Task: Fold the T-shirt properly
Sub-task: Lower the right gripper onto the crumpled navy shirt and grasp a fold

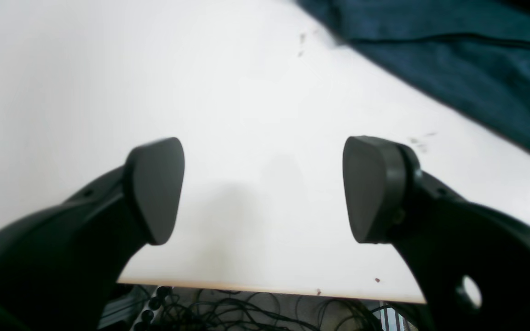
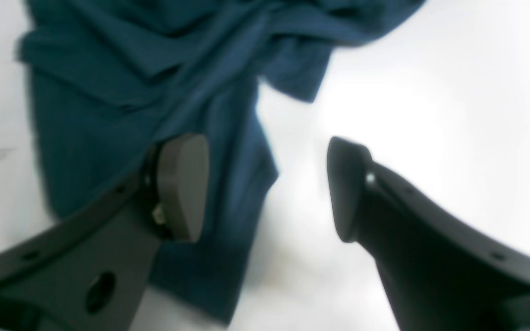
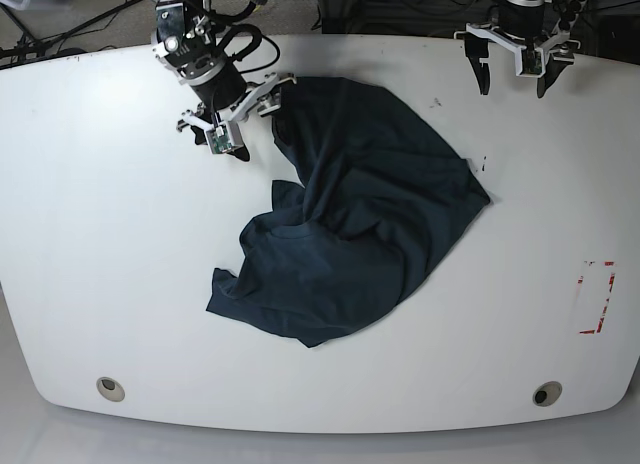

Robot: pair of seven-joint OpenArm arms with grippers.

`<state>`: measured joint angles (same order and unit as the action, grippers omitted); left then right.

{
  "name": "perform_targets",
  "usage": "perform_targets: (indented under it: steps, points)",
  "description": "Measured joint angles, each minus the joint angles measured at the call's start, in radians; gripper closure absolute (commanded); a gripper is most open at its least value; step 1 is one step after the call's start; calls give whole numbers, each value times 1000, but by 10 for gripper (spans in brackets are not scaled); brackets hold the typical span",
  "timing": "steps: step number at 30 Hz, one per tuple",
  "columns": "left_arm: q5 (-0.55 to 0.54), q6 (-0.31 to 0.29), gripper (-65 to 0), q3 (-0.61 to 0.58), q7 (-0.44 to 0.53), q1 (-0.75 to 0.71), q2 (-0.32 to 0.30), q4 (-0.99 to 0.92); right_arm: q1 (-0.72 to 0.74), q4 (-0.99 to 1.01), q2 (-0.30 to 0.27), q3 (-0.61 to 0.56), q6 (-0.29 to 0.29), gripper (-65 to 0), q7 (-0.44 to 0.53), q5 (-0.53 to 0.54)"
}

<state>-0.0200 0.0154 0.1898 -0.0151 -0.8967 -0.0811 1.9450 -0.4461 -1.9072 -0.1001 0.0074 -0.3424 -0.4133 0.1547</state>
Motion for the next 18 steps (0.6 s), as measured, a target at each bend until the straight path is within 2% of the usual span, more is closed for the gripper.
perform_targets:
  steps: [11,18]
  points:
    - [0,2,-500,3,-1,-1,4,0,172,69,0,-1,-5,-393,-138,6]
    - [0,2,-500,5,0,-2,5,0,259,150,-3,-2,-2,-393,-148,6]
